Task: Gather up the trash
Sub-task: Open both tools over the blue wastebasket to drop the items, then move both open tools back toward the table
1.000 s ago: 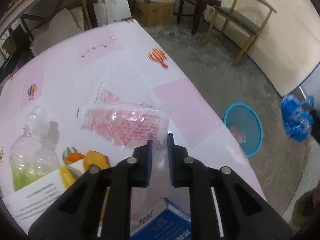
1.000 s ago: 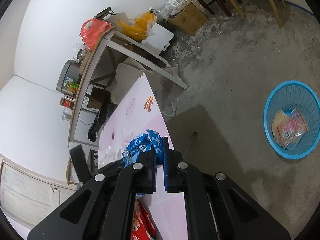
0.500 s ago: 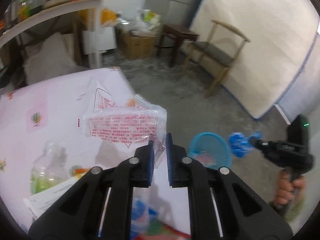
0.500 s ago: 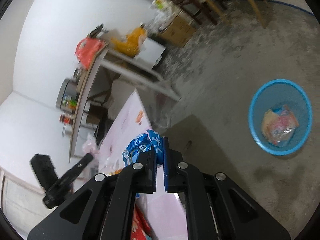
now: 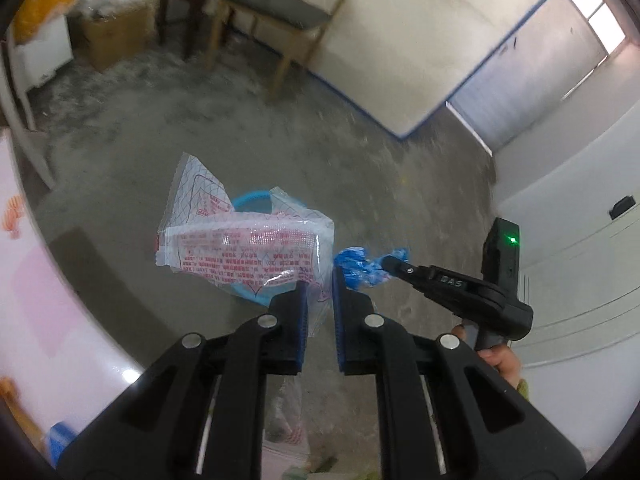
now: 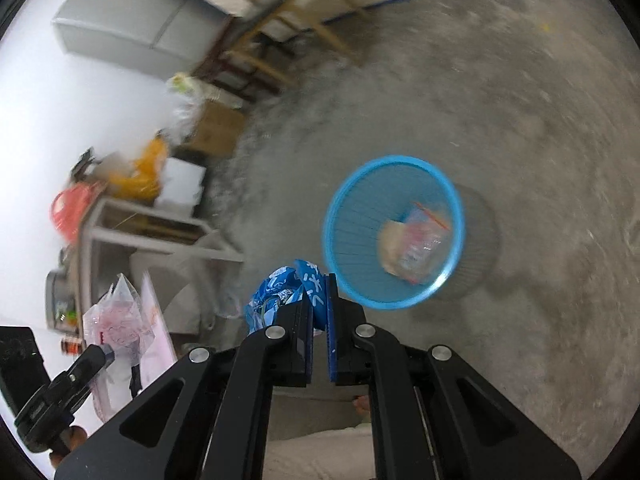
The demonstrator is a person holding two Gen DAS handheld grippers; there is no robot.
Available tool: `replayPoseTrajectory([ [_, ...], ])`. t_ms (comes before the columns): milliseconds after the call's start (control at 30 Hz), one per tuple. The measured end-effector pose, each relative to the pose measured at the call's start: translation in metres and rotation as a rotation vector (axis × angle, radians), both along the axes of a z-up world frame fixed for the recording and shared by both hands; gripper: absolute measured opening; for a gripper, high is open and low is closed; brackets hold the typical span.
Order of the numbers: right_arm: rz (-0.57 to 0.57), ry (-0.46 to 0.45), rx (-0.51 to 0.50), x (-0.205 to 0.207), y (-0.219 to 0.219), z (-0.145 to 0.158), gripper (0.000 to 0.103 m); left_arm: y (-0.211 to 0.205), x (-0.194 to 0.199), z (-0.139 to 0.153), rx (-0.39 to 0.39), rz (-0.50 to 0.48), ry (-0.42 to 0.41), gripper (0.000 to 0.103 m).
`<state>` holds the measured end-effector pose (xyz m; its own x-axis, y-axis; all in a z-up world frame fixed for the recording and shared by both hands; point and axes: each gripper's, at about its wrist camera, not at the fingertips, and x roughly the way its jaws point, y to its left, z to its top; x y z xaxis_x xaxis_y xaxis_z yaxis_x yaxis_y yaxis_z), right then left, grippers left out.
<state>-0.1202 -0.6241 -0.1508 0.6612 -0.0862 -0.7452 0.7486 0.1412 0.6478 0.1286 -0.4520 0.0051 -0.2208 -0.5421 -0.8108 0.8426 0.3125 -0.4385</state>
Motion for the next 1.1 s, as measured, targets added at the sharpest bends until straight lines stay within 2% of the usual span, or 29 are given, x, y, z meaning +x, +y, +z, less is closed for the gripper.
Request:
replayPoseTrajectory([
  [133,-0.056,0.036,0.037,-0.003,-0.024,-0.029,0.006,-0.051,-0.009,-0.028,0.058,-0.010,0.009,0.012],
  [200,-0.073,0.037,0.049,0.000,-0.039,-0.042,0.008,-0.071,-0.011,-0.034,0.064,-0.012,-0.003,0.018],
  [233,-0.087,0.044,0.055,0.002,-0.048,-0.051,0.010,-0.083,-0.011,-0.040,0.075,-0.004,-0.023,0.029],
  [267,-0.093,0.041,0.057,0.005,-0.053,-0.058,0.021,-0.092,-0.010,-0.046,0.092,0.020,-0.049,0.052],
  [300,-0.094,0.041,0.056,0.007,-0.058,-0.065,0.036,-0.097,-0.009,-0.053,0.102,0.053,-0.067,0.062],
  [333,-0.107,0.058,0.055,0.006,-0.063,-0.072,0.040,-0.102,-0.007,-0.056,0.104,0.080,-0.080,0.064],
  [500,-0.138,0.066,0.100,-0.008,-0.062,-0.103,0.042,-0.106,-0.002,-0.056,0.074,0.093,-0.065,0.065],
  [667,-0.114,0.060,0.085,-0.019,-0.045,-0.104,0.042,-0.086,-0.002,-0.040,0.041,0.107,-0.112,0.066],
  [900,-0.060,0.032,0.013,-0.040,-0.008,-0.071,0.053,-0.030,-0.008,0.007,-0.045,0.118,-0.148,0.067],
  [1100,0.075,-0.001,-0.079,-0.027,0.030,-0.019,0.066,0.055,-0.030,0.053,-0.126,0.101,-0.236,0.074],
])
